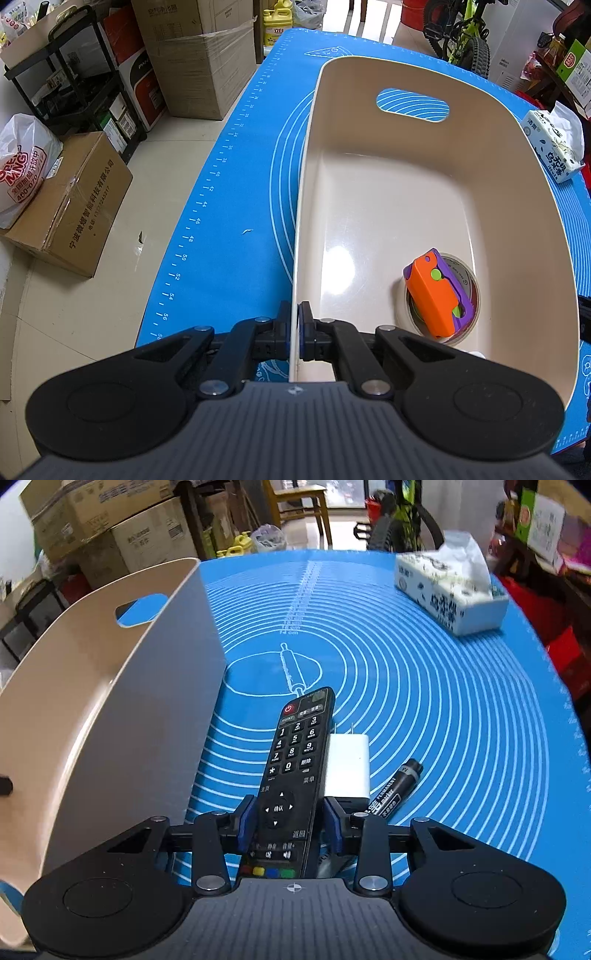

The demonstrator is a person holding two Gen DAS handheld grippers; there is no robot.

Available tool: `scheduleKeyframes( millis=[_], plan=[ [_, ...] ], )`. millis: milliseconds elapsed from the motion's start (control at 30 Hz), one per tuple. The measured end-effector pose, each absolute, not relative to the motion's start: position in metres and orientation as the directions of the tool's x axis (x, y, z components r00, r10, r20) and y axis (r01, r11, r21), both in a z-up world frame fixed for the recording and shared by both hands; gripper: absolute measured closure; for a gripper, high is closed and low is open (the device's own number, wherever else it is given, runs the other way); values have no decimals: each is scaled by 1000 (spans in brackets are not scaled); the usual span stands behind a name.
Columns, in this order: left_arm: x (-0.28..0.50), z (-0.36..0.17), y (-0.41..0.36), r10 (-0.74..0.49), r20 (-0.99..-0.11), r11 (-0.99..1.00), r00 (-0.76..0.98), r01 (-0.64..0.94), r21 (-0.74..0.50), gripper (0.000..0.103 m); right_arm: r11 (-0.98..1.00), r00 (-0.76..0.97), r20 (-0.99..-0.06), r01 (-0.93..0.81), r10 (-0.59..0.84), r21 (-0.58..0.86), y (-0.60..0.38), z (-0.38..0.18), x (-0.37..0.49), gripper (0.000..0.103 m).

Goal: Organize rigid objects
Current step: 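Move the right tool to the black TV remote and grasp its end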

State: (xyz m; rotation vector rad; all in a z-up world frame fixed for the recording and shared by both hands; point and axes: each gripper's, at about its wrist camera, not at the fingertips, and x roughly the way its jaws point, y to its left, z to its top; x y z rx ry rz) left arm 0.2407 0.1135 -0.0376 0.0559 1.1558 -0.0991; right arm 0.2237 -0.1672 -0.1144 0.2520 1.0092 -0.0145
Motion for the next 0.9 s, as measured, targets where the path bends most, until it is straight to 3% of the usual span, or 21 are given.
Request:
scheduleKeyframes(
  millis=[300, 433, 533, 900],
  plan=[
    [241, -38, 114, -46, -915, 994, 401, 110, -2, 98, 982, 510, -855, 99, 87, 159, -158, -121, 239, 56],
    [240, -38, 114, -47, -915, 994, 401, 110, -3, 98, 991, 518, -854, 73, 55, 108, -148, -119, 239, 61],
    [240, -38, 113, -46, -915, 994, 402, 112, -1, 98, 987, 546, -836, 94, 58, 130, -150, -115, 235, 72],
    [240, -38, 111, -46, -915, 994, 401, 109, -2, 98, 967, 623, -778, 144, 77, 211, -175, -89, 220, 72]
  ],
)
